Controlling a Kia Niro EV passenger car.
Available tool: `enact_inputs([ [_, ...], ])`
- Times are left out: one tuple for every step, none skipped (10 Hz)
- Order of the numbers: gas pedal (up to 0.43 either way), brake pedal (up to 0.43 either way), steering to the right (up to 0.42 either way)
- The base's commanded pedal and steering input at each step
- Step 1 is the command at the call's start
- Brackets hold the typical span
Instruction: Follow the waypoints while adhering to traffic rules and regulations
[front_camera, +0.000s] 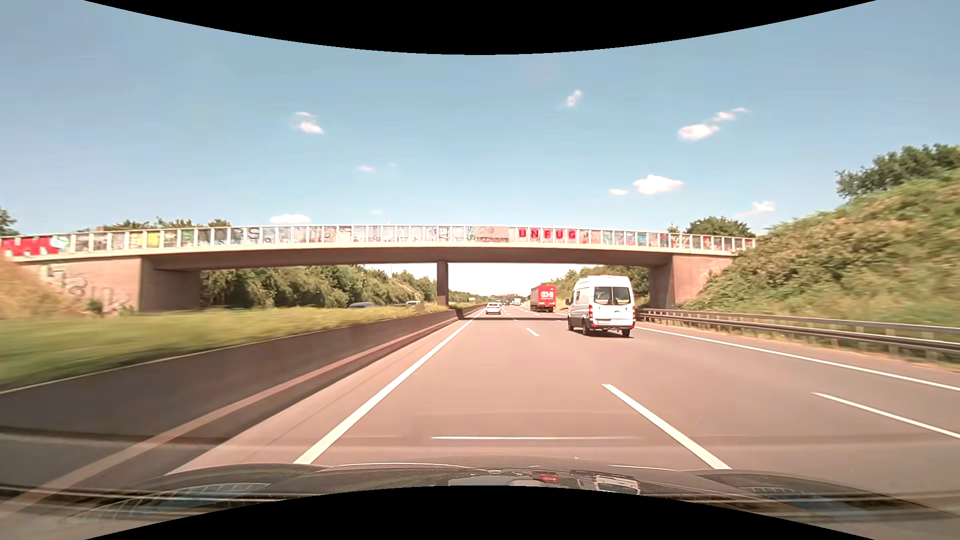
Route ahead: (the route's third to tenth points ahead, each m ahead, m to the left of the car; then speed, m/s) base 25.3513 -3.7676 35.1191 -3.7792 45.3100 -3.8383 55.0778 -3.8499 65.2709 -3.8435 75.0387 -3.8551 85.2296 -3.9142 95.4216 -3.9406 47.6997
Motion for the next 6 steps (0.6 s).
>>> enact_inputs([
  [0.287, 0.0, 0.0],
  [0.287, 0.0, 0.0],
  [0.287, 0.0, 0.001],
  [0.287, 0.0, 0.003],
  [0.287, 0.0, 0.003],
  [0.287, 0.0, 0.002],
])
